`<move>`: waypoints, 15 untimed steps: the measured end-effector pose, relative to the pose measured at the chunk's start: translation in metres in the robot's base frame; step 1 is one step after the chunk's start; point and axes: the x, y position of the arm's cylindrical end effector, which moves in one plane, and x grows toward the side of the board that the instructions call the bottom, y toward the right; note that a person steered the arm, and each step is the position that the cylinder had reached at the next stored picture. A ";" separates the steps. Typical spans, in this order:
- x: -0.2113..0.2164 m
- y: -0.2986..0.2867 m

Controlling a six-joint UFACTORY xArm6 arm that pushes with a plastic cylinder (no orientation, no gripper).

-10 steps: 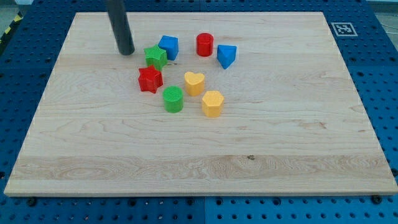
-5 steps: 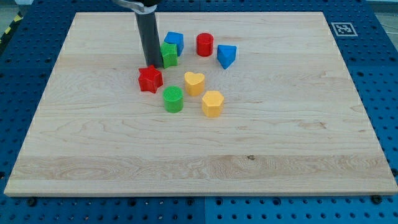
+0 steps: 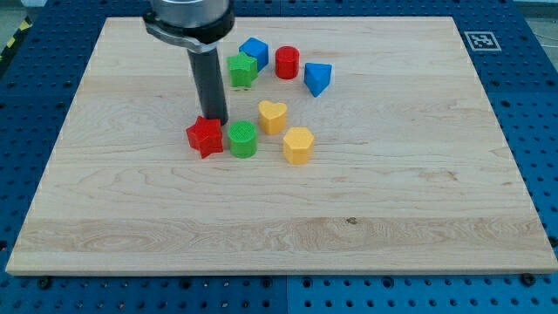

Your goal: Move the green star along with the blue cube above the red circle

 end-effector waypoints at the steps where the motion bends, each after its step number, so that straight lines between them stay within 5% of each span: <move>1: -0.019 0.002; 3: -0.058 0.007; 15: -0.132 0.055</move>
